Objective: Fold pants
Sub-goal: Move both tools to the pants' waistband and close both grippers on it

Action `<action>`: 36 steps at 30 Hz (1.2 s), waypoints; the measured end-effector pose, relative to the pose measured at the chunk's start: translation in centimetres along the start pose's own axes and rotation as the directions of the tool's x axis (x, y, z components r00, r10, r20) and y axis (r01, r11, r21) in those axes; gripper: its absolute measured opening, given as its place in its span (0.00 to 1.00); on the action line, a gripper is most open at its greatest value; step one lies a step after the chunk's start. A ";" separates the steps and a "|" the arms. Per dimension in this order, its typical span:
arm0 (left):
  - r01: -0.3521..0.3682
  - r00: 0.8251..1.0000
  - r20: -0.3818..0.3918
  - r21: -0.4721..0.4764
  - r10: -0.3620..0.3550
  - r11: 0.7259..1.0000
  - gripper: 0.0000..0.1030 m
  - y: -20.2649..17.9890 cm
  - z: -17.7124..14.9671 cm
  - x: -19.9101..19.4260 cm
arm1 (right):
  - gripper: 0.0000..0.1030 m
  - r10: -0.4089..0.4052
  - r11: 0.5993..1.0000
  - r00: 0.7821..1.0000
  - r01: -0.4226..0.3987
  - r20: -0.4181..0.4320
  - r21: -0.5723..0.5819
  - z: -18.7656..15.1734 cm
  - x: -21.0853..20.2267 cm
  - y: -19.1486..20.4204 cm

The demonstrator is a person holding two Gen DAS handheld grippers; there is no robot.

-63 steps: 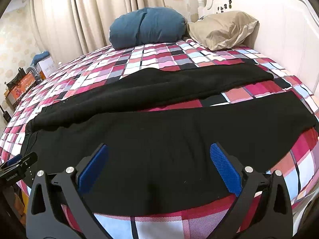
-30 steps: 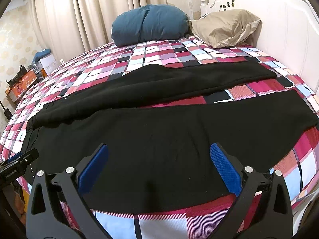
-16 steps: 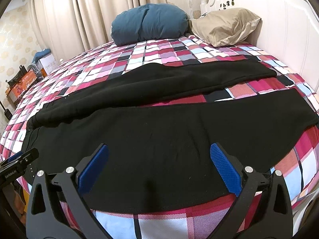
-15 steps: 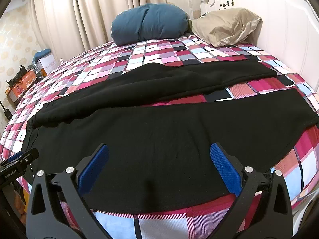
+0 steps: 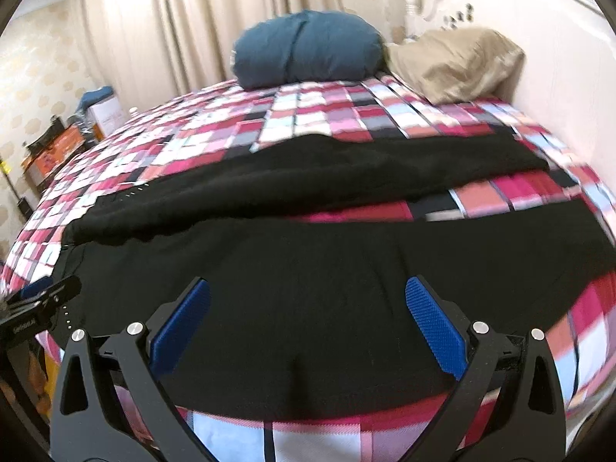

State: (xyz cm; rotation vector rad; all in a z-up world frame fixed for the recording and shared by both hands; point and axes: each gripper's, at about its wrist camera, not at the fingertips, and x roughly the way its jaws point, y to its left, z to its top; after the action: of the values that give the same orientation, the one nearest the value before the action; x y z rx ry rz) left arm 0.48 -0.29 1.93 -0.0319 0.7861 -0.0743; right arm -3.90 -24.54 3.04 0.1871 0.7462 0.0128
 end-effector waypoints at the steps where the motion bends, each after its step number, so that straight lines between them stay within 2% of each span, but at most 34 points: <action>1: 0.000 1.000 0.006 0.007 0.000 1.000 0.95 0.3 0.3 -0.1 | 0.98 0.003 1.000 1.000 -0.002 0.009 -0.016 0.6 -0.1 0.2; 4: 0.005 1.000 0.014 0.019 -0.005 1.000 0.95 2.0 1.9 0.1 | 0.98 0.016 0.998 0.999 -0.014 0.032 -0.061 2.8 0.0 0.6; 9: 0.077 0.997 -0.016 -0.001 -0.077 0.997 0.95 6.3 5.2 1.5 | 0.98 0.142 0.978 0.990 -0.140 0.002 -0.153 7.3 2.0 1.7; 12: 0.138 0.989 -0.037 -0.048 -0.140 0.989 0.95 11.0 7.8 3.7 | 0.98 0.259 0.939 0.965 -0.264 -0.049 -0.222 10.3 4.4 2.5; 14: 0.126 0.989 -0.069 -0.054 -0.130 0.991 0.95 14.6 9.6 6.0 | 0.98 0.316 0.891 0.944 -0.329 -0.094 -0.312 12.4 6.6 3.5; 16: 0.120 0.985 -0.115 -0.065 -0.127 0.991 0.95 17.5 11.1 8.5 | 0.98 0.325 0.858 0.937 -0.349 -0.129 -0.377 14.0 8.8 4.2; 18: 0.174 0.964 -0.182 -0.111 -0.192 0.978 0.95 20.8 12.3 11.9 | 0.98 0.362 0.821 0.917 -0.400 -0.170 -0.408 15.9 11.4 4.7; 19: 0.189 0.954 -0.209 -0.133 -0.214 0.973 0.95 22.1 12.6 13.4 | 0.98 0.370 0.816 0.910 -0.415 -0.186 -0.403 16.6 12.4 4.7; 21: 0.230 0.922 -0.276 -0.181 -0.273 0.956 0.95 24.3 13.1 16.9 | 0.98 0.413 0.801 0.878 -0.477 -0.243 -0.363 18.4 15.1 4.4; 22: 0.237 0.909 -0.301 -0.198 -0.289 0.951 0.95 25.1 13.3 18.5 | 0.98 0.422 0.800 0.870 -0.489 -0.255 -0.348 19.0 16.2 4.2; 24: 0.268 0.893 -0.314 -0.204 -0.322 0.942 0.95 25.5 13.6 20.1 | 0.98 0.448 0.787 0.846 -0.527 -0.289 -0.322 20.1 18.1 4.1; 26: 0.310 0.888 -0.295 -0.186 -0.354 0.932 0.95 25.4 14.3 20.7 | 0.98 0.461 0.770 0.829 -0.550 -0.316 -0.322 20.8 19.5 4.3; 29: 0.375 0.859 -0.282 -0.224 -0.428 0.900 0.95 25.7 15.0 21.5 | 0.98 0.484 0.735 0.791 -0.599 -0.373 -0.317 21.0 21.2 4.5; 30: 0.401 0.845 -0.277 -0.240 -0.458 0.884 0.95 25.7 15.2 21.6 | 0.98 0.483 0.730 0.784 -0.607 -0.390 -0.314 21.0 21.7 4.6; 32: 0.481 0.796 -0.260 -0.276 -0.546 0.832 0.95 25.6 15.4 21.8 | 0.98 0.483 0.717 0.762 -0.627 -0.432 -0.305 20.9 23.0 4.7; 33: 0.535 0.751 -0.254 -0.309 -0.610 0.787 0.95 25.4 15.2 21.8 | 0.98 0.480 0.713 0.758 -0.630 -0.442 -0.306 20.8 23.3 4.9; 34: 0.565 0.717 -0.258 -0.329 -0.647 0.757 0.95 25.0 15.0 22.0 | 0.98 0.477 0.710 0.753 -0.634 -0.453 -0.306 20.7 23.7 5.0; 35: 0.564 0.712 -0.269 -0.330 -0.648 0.757 0.95 24.6 14.8 22.1 | 0.98 0.474 0.708 0.746 -0.639 -0.468 -0.302 20.6 24.2 5.0; 36: 0.553 0.726 -0.282 -0.301 -0.627 0.777 0.95 24.0 14.7 22.1 | 0.98 0.472 0.707 0.740 -0.643 -0.479 -0.296 20.5 24.7 5.1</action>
State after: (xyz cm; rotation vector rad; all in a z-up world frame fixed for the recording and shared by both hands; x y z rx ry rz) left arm 27.77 21.91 -4.65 -0.4794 1.1390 -0.6369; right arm 28.44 -21.01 2.02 -0.0368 1.0195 0.8421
